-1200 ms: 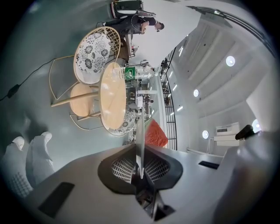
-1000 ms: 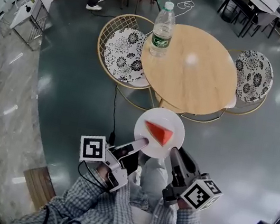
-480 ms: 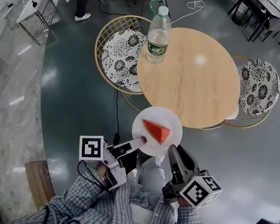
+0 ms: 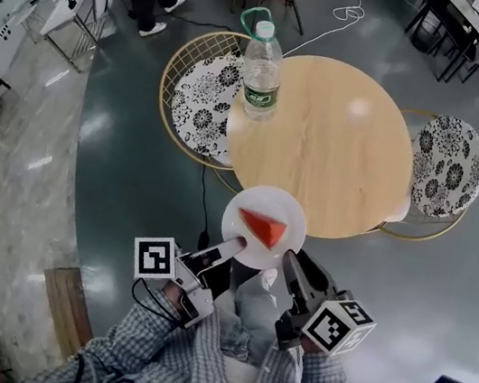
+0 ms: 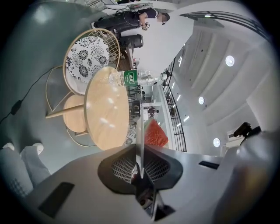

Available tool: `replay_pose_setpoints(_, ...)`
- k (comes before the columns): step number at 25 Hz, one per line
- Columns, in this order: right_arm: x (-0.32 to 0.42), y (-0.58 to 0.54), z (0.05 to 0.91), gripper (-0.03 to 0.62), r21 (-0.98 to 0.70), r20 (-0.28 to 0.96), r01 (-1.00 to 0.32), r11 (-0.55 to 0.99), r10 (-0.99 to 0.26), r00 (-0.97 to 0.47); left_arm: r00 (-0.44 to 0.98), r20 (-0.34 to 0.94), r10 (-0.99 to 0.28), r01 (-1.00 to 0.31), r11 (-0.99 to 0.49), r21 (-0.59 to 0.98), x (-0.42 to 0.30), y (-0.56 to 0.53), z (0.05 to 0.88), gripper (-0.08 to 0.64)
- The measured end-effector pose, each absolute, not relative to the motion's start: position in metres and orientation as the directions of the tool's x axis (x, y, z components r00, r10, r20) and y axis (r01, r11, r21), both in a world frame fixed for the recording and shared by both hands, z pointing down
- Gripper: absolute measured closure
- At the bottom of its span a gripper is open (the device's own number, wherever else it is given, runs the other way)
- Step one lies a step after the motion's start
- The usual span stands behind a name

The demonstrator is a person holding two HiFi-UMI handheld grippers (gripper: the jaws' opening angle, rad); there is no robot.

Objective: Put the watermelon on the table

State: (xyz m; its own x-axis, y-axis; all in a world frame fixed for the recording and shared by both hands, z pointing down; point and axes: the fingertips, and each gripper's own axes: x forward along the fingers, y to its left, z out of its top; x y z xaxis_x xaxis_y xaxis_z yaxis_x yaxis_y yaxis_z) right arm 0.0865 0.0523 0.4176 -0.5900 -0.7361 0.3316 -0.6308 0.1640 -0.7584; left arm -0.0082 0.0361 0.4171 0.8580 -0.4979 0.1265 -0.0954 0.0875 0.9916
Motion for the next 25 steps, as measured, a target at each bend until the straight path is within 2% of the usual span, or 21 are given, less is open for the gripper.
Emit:
replay_pose_setpoints(11, 0.094, 0.019, 0.458, 0.495, -0.761, 0.400, -0.642, 0.096, -0.709, -0.580, 0.853, 0.198, -0.483, -0.181, 0.082, 0.980, 0.000, 0.002, 0.454, 0.526)
replay_pose_setpoints(25, 0.075, -0.031, 0.520, 0.500, -0.744, 0.496, -0.668, 0.001, -0.670, -0.553, 0.857, 0.284, -0.429, -0.241, 0.153, 0.958, -0.021, -0.048, 0.523, 0.526)
